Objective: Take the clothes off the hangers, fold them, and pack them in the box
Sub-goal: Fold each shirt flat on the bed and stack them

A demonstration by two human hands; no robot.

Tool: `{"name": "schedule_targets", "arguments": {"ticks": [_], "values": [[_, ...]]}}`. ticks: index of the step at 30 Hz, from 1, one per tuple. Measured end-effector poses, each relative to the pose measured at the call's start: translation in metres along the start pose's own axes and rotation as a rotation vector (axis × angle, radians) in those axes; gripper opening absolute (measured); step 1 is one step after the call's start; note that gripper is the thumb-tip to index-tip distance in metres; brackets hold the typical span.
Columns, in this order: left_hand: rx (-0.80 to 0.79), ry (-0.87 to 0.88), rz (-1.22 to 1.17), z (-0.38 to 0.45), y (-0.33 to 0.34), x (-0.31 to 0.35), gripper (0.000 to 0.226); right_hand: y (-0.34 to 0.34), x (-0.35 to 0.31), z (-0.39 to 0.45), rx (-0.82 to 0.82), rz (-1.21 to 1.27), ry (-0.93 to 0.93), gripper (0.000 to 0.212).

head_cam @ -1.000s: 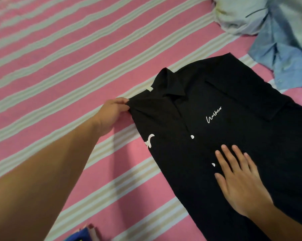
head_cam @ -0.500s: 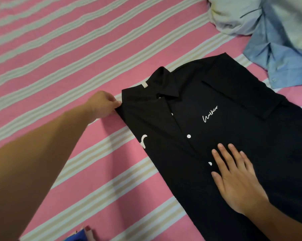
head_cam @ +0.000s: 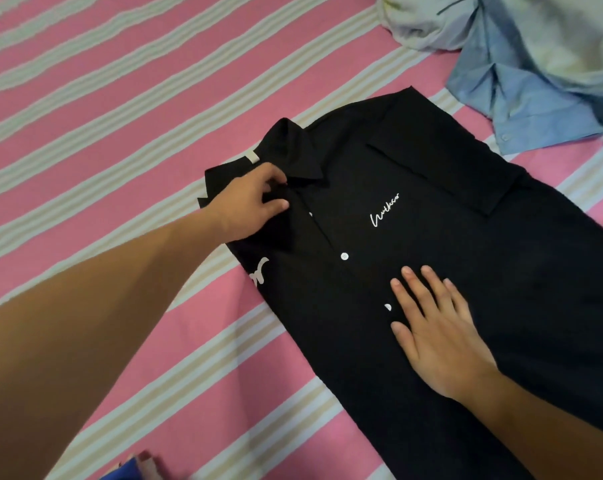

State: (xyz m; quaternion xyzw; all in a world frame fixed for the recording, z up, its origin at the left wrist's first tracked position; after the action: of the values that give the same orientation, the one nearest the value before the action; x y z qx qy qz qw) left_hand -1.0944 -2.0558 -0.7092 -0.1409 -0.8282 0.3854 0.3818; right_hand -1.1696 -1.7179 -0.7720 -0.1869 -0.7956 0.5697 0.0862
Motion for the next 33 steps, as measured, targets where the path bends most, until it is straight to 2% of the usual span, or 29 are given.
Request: {"name": "schedule_targets", "arguments": {"ticks": [2, 4, 7, 9, 13, 15, 17, 19, 21, 23, 25, 27, 29, 31, 33], "values": [[-0.115, 0.066, -0.017, -0.009, -0.004, 0.004, 0.047, -0.006, 0.002, -0.002, 0.01, 0.092, -0.014, 0.067], [-0.18, 0.103, 0.061, -0.017, -0.011, 0.007, 0.047, -0.02, 0.001, -0.01, 0.033, 0.286, -0.011, 0.07], [-0.124, 0.045, 0.174, -0.023, -0.033, 0.002, 0.029, -0.041, -0.02, -0.026, 0.03, 0.522, 0.032, 0.068], [-0.095, -0.007, 0.225, -0.023, -0.046, -0.001, 0.023, -0.045, -0.036, -0.031, 0.025, 0.579, 0.091, 0.06], [-0.062, 0.002, 0.397, -0.013, -0.055, 0.001, 0.01, -0.038, -0.025, -0.019, 0.052, 0.74, 0.318, 0.019], [-0.05, 0.02, 0.437, -0.001, -0.052, 0.011, 0.015, -0.03, -0.016, -0.015, 0.033, 0.772, 0.357, 0.017], [-0.085, -0.034, 0.394, 0.014, -0.043, 0.015, 0.016, -0.024, -0.011, -0.012, -0.001, 0.744, 0.348, 0.021], [-0.086, -0.104, 0.448, 0.029, -0.027, 0.013, 0.02, -0.022, -0.011, -0.009, -0.022, 0.715, 0.33, 0.019], [-0.008, -0.173, 0.644, 0.035, -0.012, 0.01, 0.029, -0.023, -0.011, -0.008, -0.018, 0.704, 0.329, 0.017], [0.201, -0.183, 0.784, 0.028, -0.004, 0.016, 0.037, -0.024, -0.012, -0.008, -0.017, 0.703, 0.333, 0.017], [0.442, -0.039, 0.72, 0.004, 0.004, 0.037, 0.035, -0.026, -0.013, -0.009, -0.021, 0.71, 0.341, 0.017], [0.535, 0.154, 0.593, -0.034, 0.028, 0.058, 0.037, -0.032, -0.015, -0.012, -0.003, 0.691, 0.336, 0.022], [0.455, 0.182, 0.534, -0.071, 0.066, 0.062, 0.049, -0.036, -0.019, -0.019, 0.046, 0.617, 0.289, 0.032], [0.243, 0.08, 0.53, -0.086, 0.108, 0.046, 0.061, -0.035, -0.023, -0.037, 0.099, 0.491, 0.223, 0.042], [0.113, 0.034, 0.559, -0.085, 0.135, 0.029, 0.067, -0.024, -0.02, -0.067, 0.075, 0.413, 0.193, 0.053]]}}
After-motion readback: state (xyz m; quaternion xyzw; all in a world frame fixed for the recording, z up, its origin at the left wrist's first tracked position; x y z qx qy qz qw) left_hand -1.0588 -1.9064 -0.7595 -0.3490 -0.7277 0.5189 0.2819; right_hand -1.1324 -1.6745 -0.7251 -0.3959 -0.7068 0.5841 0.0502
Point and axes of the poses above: each hand's wrist, its own z-axis towards the middle knuckle, its own y-axis out of the palm, x = y × z, the point moved 6 cm from there along z, towards the middle knuckle, and after that the axes turned 6 degrees about -y, right-handed, at the moved point
